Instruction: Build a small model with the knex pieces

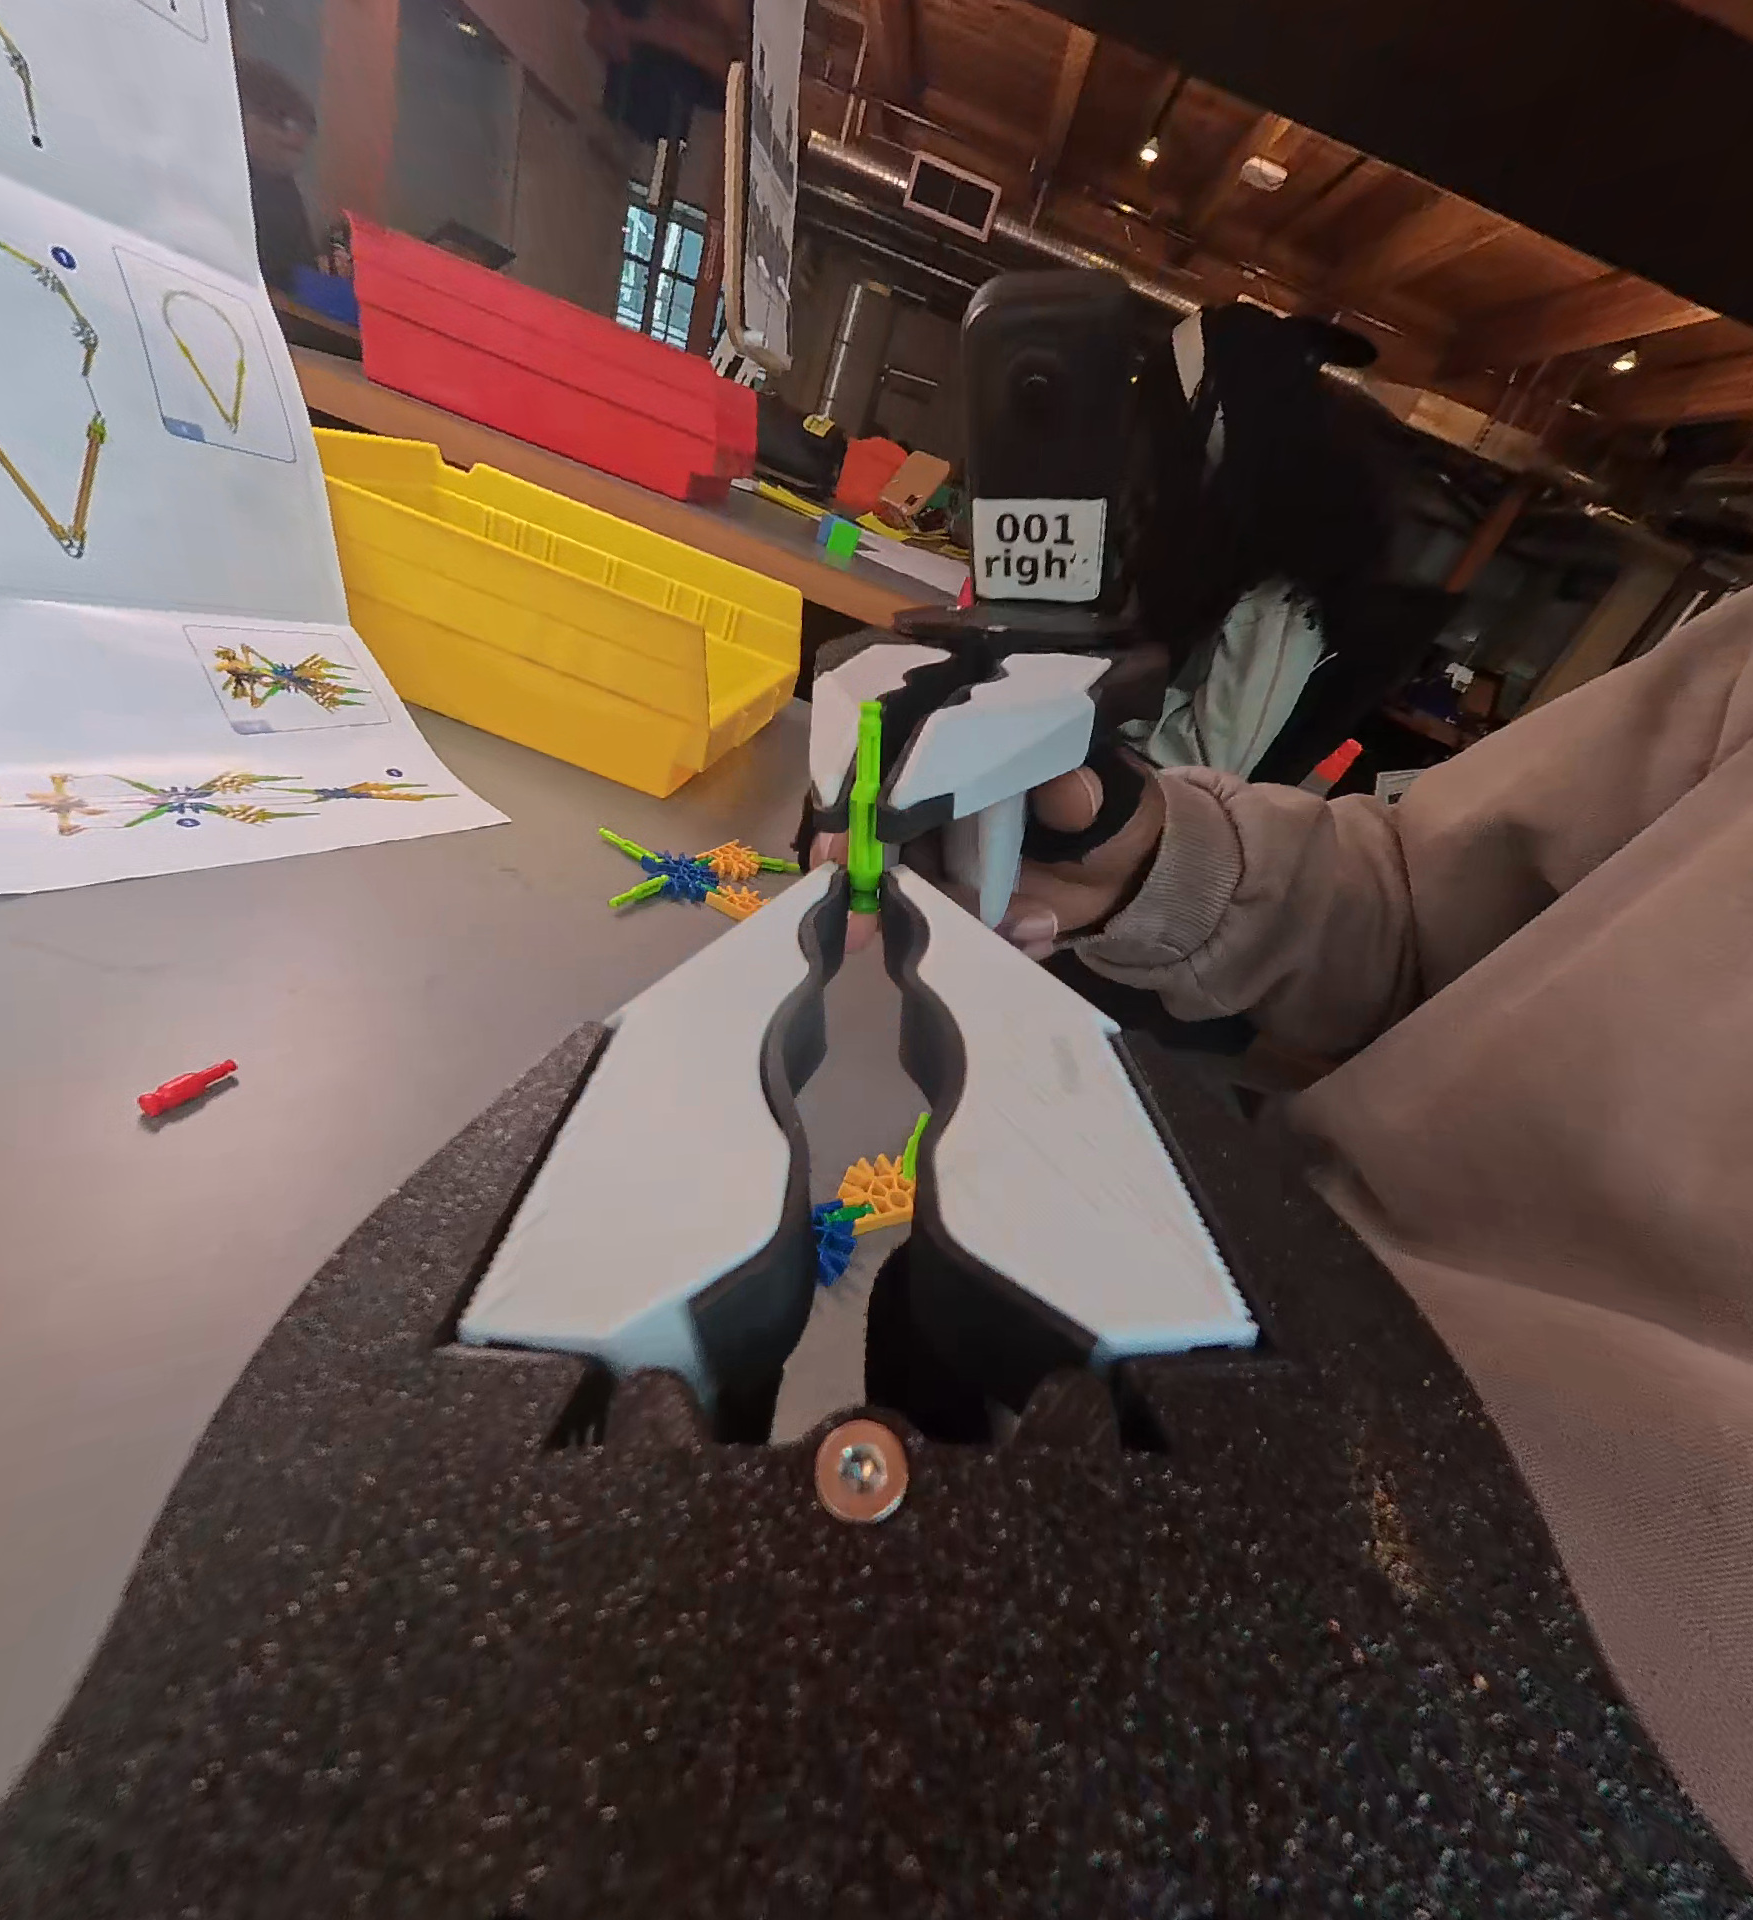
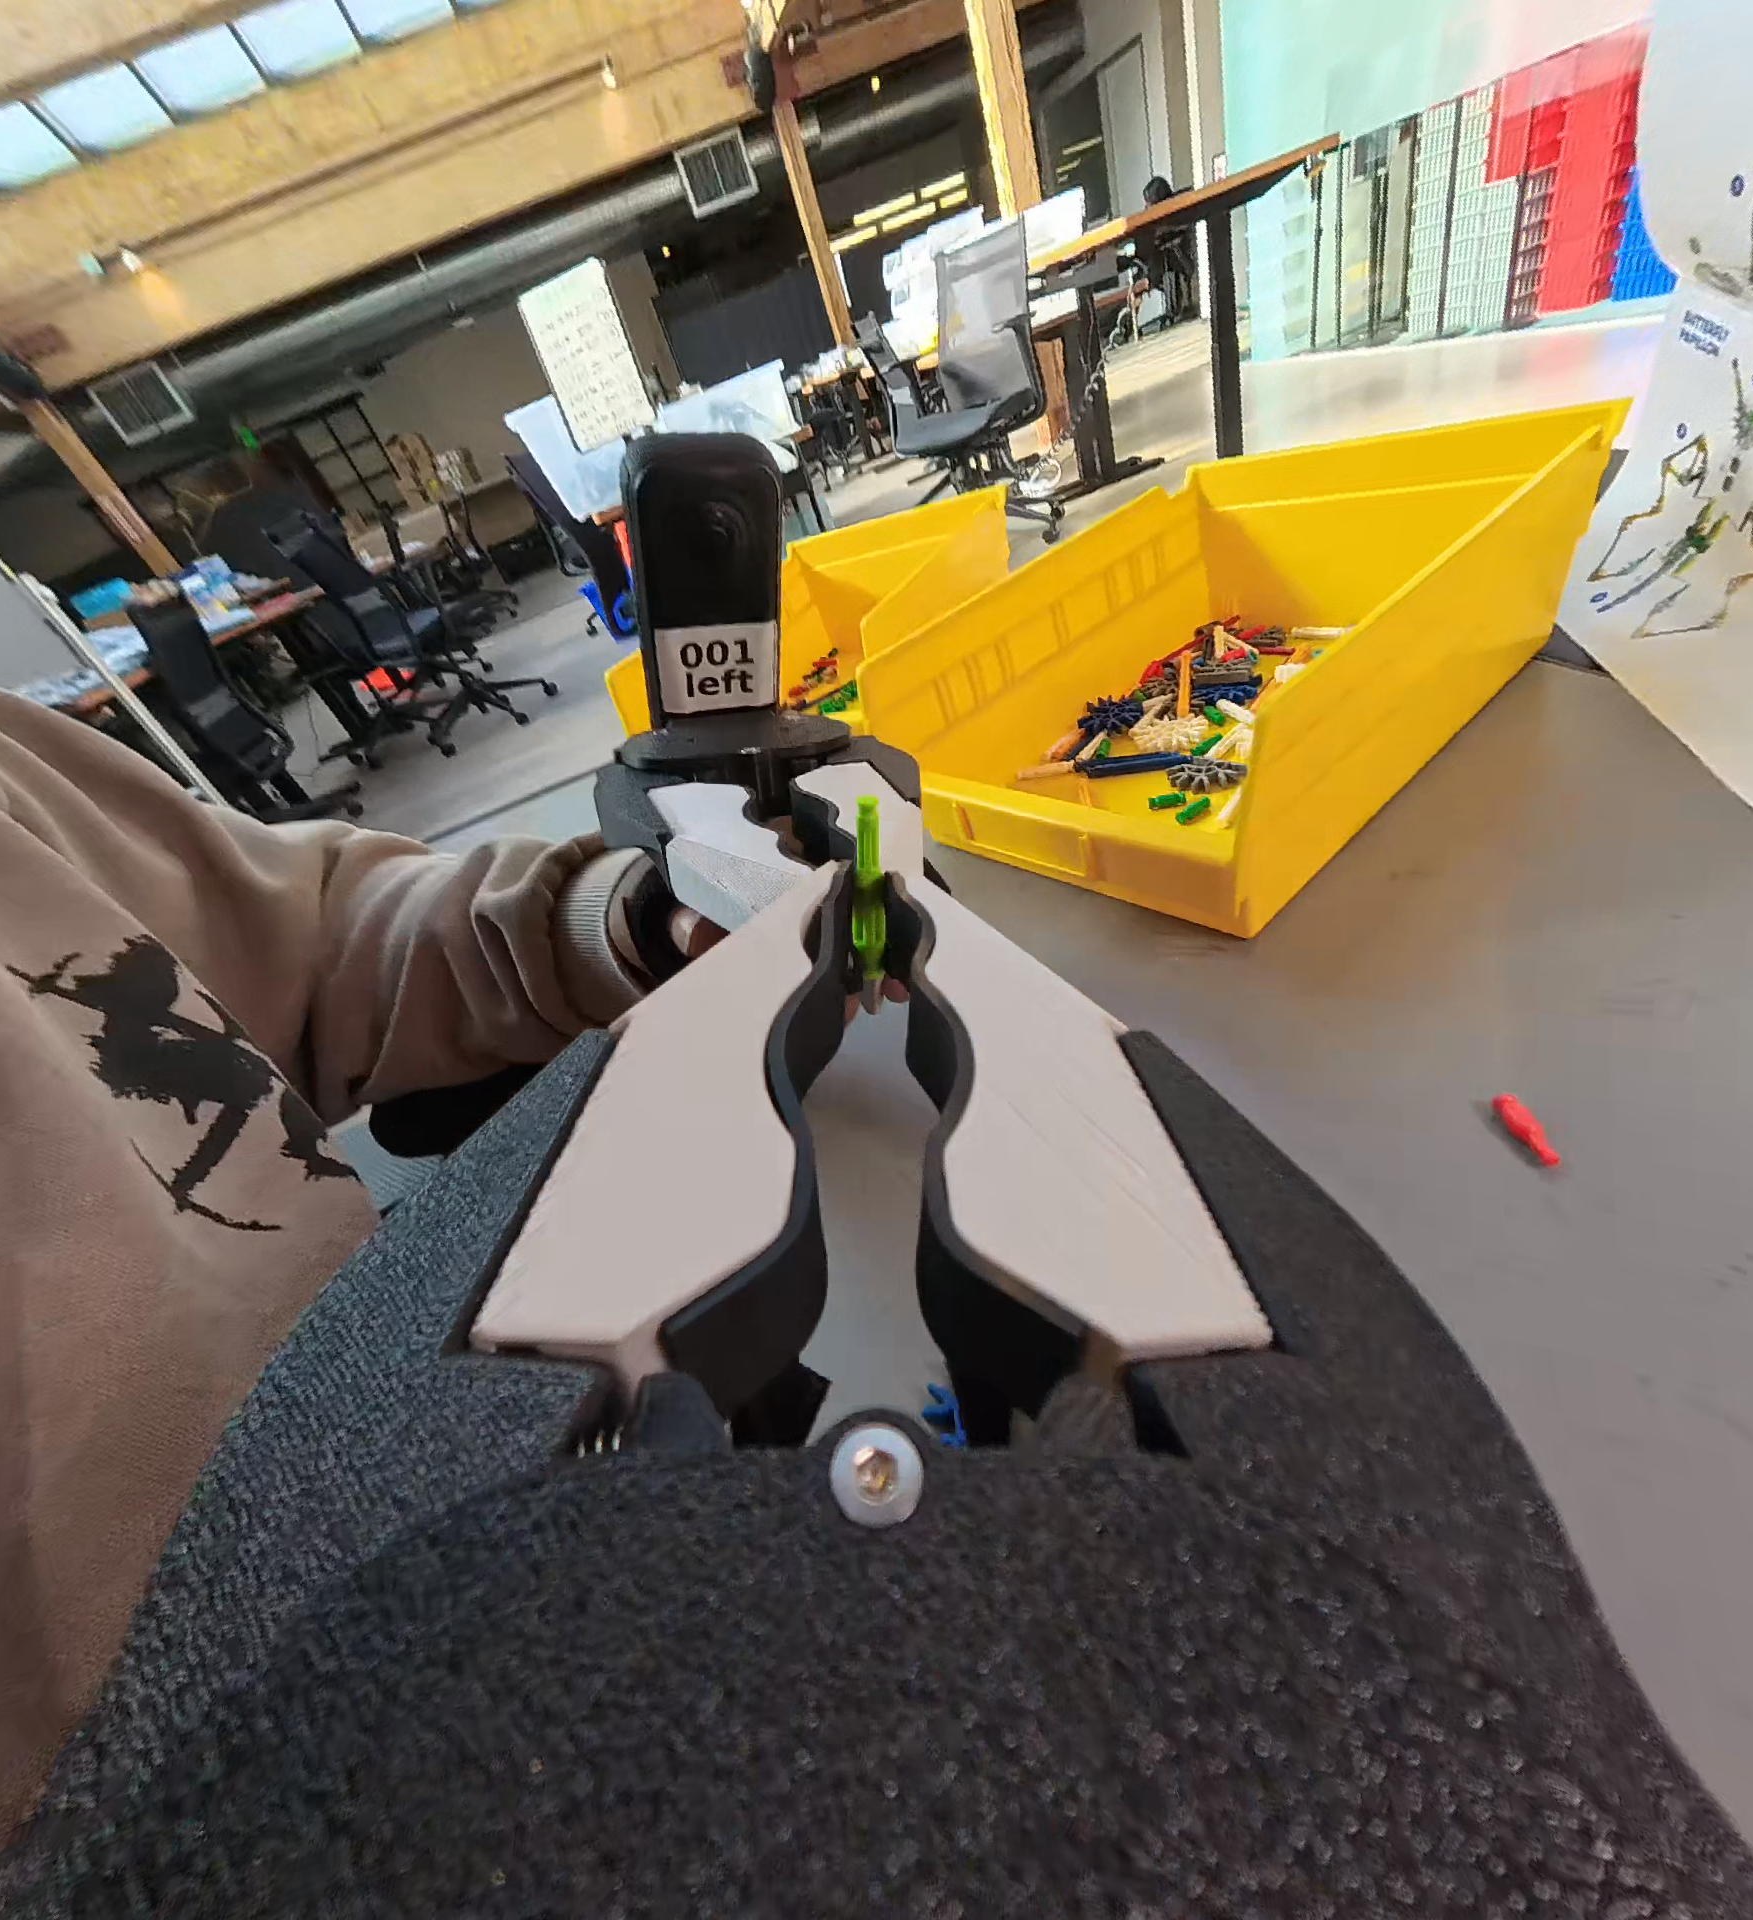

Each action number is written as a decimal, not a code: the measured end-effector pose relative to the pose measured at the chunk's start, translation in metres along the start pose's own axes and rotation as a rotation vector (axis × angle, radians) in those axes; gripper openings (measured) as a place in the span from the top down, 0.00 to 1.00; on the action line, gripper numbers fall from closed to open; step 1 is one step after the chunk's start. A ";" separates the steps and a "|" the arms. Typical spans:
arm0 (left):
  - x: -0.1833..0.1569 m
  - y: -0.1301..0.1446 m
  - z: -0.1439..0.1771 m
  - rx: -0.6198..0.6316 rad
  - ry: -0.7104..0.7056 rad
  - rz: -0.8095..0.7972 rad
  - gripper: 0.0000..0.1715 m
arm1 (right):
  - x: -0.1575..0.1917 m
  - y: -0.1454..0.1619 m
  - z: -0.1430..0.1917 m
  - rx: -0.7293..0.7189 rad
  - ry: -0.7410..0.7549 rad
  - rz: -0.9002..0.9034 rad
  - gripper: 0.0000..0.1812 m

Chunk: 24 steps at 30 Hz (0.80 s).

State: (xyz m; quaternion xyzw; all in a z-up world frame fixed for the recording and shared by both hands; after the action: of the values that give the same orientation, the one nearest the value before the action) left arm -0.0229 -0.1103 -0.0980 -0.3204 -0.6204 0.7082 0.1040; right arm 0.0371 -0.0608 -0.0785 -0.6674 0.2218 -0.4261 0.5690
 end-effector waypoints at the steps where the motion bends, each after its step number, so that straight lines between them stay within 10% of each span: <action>1: 0.002 0.002 -0.001 0.020 -0.019 -0.008 0.97 | -0.002 0.001 0.001 0.044 0.012 0.015 0.98; 10: 0.010 -0.001 0.003 0.078 -0.047 0.058 0.91 | -0.010 0.016 0.011 0.636 0.220 0.410 0.98; 24: 0.001 0.025 0.001 0.301 0.041 -0.023 0.98 | 0.006 0.035 0.009 0.627 0.104 0.342 0.98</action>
State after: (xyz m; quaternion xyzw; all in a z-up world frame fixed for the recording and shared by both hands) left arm -0.0185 -0.1160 -0.1220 -0.3086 -0.5084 0.7854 0.1715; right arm 0.0538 -0.0690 -0.1094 -0.3912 0.2174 -0.4053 0.7971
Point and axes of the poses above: each gripper's, where its closed fingertips meet, z back along the fingers, y out of its underside, x = y × z across the jaws, the point moved 5 cm from there along z, back along the fingers, and after that the axes turned 11 degrees about -y, right-handed, at the moved point
